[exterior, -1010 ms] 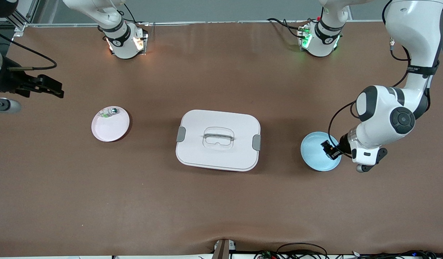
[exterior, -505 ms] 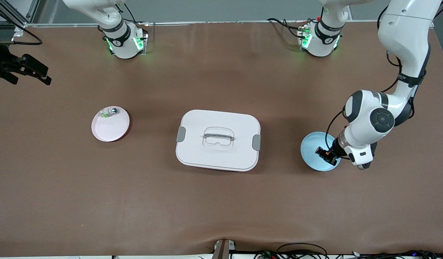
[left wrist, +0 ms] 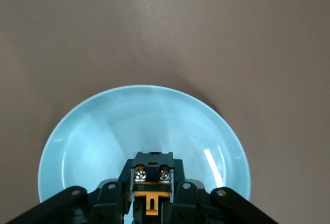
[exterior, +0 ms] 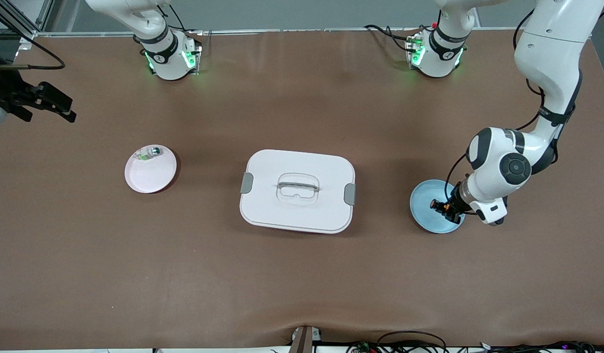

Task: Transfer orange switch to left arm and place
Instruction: 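Carry the switch to the blue plate while the right gripper withdraws, then lower the switch onto the blue plate and open the left gripper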

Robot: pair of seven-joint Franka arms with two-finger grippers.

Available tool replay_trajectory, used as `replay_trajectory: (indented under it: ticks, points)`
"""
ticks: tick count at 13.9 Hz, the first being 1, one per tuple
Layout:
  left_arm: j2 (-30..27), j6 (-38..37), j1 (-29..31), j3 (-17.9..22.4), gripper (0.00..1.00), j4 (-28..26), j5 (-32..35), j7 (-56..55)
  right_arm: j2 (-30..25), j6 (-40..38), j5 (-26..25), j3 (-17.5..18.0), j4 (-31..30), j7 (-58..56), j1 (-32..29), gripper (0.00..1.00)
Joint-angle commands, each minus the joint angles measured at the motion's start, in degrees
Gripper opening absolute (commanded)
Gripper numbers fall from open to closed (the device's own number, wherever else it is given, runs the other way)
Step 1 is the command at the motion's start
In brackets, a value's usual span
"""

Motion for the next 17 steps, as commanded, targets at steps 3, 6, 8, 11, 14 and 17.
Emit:
replay_trajectory:
  ticks: [3, 6, 8, 11, 14, 17]
  points:
    - [0.5, 1.2, 0.8, -0.2, 0.0, -1.3, 1.5, -2.2, -1.4, 1.2, 1.1, 0.6, -3.0, 0.4, -0.9, 1.0]
    - [0.8, 1.7, 0.8, -0.1, 0.0, -1.5, 1.6, -2.1, -1.6, 0.9, 1.2, 0.6, -3.3, 0.9, -0.6, 1.0]
    - [0.9, 1.7, 0.8, -0.2, 0.77, -1.5, 2.9, -1.1, -1.6, 0.9, 1.1, 0.6, -3.3, 1.1, -0.6, 1.0]
    - [0.5, 1.6, 0.8, -0.3, 1.0, -1.3, 3.2, -2.4, -1.5, 0.9, 1.2, 0.6, -3.3, 1.1, -0.4, 1.0]
    - [-1.0, 1.4, 0.8, -0.4, 1.0, -1.2, 3.2, -1.1, -1.4, 1.1, 1.2, 0.6, -3.3, 1.1, -0.4, 1.0]
    - [-3.1, 1.4, 0.8, -0.5, 1.0, -0.6, 3.3, 5.1, -1.3, 1.1, 1.1, 0.6, -3.3, 1.1, -0.3, 1.0]
